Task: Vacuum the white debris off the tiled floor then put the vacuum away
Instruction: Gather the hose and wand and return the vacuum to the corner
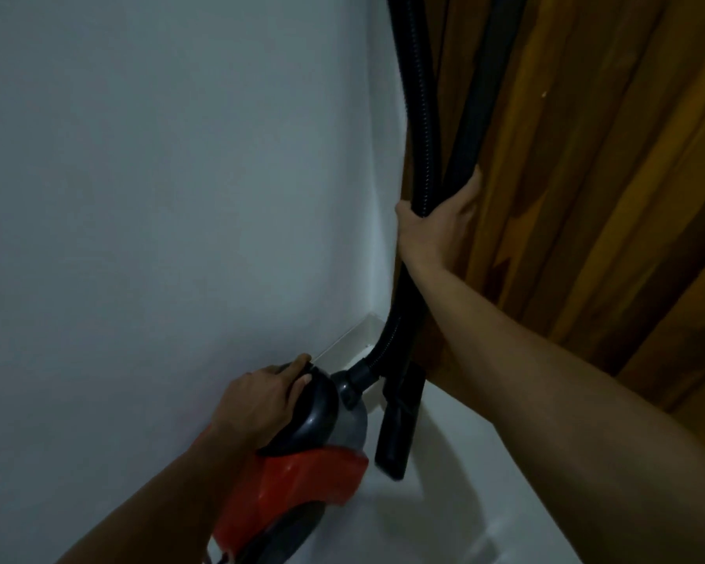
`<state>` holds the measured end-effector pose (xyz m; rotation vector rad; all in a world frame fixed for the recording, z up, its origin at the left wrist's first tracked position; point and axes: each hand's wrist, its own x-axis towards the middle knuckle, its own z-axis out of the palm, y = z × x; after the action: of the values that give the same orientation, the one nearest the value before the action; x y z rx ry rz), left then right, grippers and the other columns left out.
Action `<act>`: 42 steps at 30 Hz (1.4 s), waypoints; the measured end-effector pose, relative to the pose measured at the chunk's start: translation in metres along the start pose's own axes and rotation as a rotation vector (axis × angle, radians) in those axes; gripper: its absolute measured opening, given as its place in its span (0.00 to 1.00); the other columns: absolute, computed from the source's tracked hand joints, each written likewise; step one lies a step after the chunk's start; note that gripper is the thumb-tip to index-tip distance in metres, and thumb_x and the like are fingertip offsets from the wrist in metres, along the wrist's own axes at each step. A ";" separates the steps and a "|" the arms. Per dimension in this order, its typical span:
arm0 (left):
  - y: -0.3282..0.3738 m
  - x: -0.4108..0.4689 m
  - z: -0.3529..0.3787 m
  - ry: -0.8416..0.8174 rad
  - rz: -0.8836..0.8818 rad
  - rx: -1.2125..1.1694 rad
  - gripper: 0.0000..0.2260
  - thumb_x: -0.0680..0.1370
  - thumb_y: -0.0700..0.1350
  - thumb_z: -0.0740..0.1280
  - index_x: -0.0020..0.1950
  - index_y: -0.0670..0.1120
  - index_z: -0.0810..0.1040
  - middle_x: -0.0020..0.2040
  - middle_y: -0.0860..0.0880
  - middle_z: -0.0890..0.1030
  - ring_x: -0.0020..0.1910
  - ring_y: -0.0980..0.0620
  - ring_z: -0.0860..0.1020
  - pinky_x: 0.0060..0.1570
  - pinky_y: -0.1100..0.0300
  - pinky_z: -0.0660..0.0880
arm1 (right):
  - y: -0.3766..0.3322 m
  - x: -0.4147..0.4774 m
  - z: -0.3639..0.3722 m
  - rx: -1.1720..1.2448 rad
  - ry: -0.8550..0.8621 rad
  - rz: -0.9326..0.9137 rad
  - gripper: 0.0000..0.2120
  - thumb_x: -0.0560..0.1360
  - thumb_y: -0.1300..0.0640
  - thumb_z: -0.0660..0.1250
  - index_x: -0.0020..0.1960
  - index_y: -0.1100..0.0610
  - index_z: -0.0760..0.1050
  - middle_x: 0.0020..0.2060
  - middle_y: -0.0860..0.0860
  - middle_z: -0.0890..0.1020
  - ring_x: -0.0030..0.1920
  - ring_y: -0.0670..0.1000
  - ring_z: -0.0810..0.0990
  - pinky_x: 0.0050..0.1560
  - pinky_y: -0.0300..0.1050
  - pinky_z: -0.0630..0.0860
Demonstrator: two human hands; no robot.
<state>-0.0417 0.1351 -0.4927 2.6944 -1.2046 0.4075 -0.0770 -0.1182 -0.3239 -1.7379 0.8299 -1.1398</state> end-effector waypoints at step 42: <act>0.007 0.002 0.038 -0.043 -0.015 -0.098 0.28 0.81 0.60 0.46 0.76 0.52 0.69 0.63 0.46 0.82 0.48 0.37 0.83 0.44 0.48 0.80 | 0.033 0.000 0.012 -0.083 -0.335 -0.035 0.56 0.76 0.45 0.73 0.79 0.49 0.28 0.80 0.60 0.50 0.78 0.58 0.58 0.74 0.56 0.58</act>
<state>-0.0385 0.1194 -0.5276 2.6398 -1.1830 0.2820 -0.0681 -0.1279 -0.3564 -1.9506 0.6496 -0.8131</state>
